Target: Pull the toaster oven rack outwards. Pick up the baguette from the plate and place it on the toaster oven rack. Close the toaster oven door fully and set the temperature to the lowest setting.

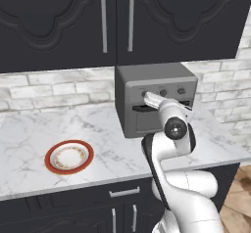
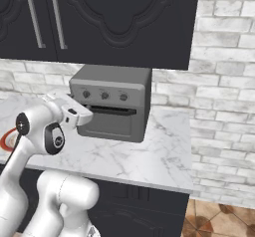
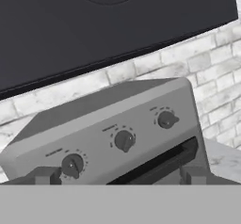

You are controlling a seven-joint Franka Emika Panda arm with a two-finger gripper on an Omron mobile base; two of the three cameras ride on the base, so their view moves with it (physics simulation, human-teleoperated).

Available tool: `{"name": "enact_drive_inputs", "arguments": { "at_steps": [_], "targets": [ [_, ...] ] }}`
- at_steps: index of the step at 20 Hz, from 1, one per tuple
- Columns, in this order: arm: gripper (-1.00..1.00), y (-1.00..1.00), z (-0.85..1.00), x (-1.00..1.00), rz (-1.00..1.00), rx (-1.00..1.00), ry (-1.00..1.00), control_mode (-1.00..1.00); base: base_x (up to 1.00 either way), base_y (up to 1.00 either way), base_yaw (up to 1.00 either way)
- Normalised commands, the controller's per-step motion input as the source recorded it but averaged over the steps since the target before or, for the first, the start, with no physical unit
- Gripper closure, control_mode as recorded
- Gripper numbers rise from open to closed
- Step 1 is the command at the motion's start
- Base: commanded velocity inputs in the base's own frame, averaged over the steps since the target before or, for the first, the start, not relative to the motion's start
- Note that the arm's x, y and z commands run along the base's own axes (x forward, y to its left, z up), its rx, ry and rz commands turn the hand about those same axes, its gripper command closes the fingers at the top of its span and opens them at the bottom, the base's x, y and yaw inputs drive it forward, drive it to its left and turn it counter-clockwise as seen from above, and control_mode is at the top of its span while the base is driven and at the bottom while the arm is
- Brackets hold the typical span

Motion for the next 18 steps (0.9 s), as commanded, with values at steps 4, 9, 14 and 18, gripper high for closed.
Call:
{"name": "enact_drive_inputs", "arguments": {
  "at_steps": [4, 9, 14, 18],
  "targets": [
    [-1.0, -0.32, -0.18, 0.06, 0.0, 0.11, 0.0, -1.0, 0.0, 0.0, 0.0],
    [-1.0, -0.22, -0.35, 0.27, 0.0, 0.03, 0.0, -1.0, 0.0, 0.0, 0.0],
    [-1.0, -0.37, -0.02, 0.02, 0.06, 0.15, -0.06, -1.0, 0.0, 0.0, 0.0],
    [-1.0, -0.21, -0.02, 0.36, 0.12, 0.1, -0.1, -1.0, 0.0, 0.0, 0.0]
  ]
}}
